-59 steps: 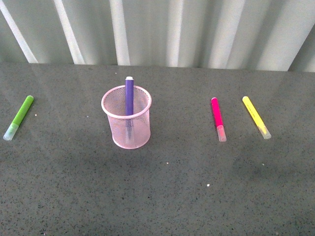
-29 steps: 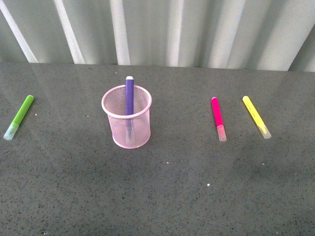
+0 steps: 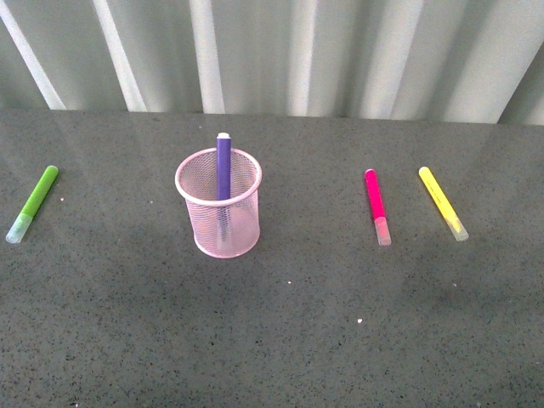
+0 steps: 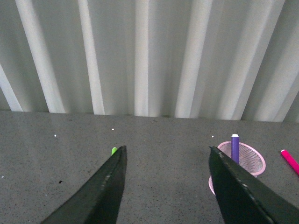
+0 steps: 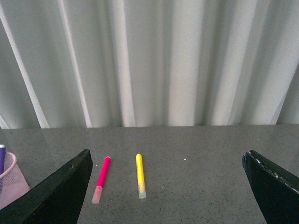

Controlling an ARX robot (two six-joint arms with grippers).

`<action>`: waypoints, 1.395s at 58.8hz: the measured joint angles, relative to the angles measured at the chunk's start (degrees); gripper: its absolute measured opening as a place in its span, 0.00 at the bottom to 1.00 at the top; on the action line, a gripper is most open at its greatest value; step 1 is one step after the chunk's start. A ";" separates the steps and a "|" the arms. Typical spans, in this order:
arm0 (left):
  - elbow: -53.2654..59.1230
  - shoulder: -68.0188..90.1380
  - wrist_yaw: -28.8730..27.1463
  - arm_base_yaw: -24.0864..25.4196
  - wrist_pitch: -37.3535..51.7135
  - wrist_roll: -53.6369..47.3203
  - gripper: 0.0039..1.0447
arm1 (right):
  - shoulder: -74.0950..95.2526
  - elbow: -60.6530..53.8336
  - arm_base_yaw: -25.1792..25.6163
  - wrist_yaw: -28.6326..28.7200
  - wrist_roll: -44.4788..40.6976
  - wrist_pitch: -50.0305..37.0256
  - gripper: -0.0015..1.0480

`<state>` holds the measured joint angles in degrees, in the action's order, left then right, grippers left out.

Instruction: Insert purple and pink pens into pink cup

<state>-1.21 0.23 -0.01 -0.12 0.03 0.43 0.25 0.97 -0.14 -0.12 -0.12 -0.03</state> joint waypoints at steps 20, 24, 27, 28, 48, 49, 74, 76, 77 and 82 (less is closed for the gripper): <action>0.00 0.00 0.00 0.00 0.00 -0.13 0.94 | 0.00 0.00 0.00 0.00 0.00 0.00 0.93; 0.02 0.00 0.00 0.00 0.00 -0.13 0.94 | 0.00 0.00 0.00 0.00 0.00 0.00 0.93; 0.00 0.00 0.00 0.00 0.00 -0.15 0.94 | 3.85 2.54 -1.46 -6.67 3.76 6.51 0.93; 0.00 0.00 0.00 0.00 0.00 -0.15 0.94 | 6.43 3.56 -1.81 -9.01 5.92 8.57 0.93; 0.00 0.00 -0.02 0.00 0.00 -0.15 0.94 | 50.97 16.92 1.64 -1.18 9.55 -2.71 0.93; 0.02 0.00 -0.02 0.00 0.00 -0.15 0.94 | 53.27 17.90 1.51 -0.81 9.11 -3.26 0.93; 0.00 0.00 0.00 0.00 0.00 -0.15 0.94 | 89.90 39.52 -2.25 -5.09 0.79 -5.16 0.93; 0.00 0.00 0.00 0.00 0.00 -0.15 0.94 | 92.13 40.72 -2.69 -5.46 0.17 -5.70 0.93; 0.00 0.00 0.00 0.00 0.00 -0.15 0.94 | 93.53 41.46 -2.99 -5.64 -0.13 -6.10 0.93; 0.00 0.00 0.00 0.00 0.00 -0.15 0.94 | 98.09 43.43 -4.20 -6.62 -1.66 -8.09 0.93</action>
<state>-1.21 0.23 -0.01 -0.12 0.03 0.27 98.35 44.40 -4.34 -6.74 -1.78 -8.12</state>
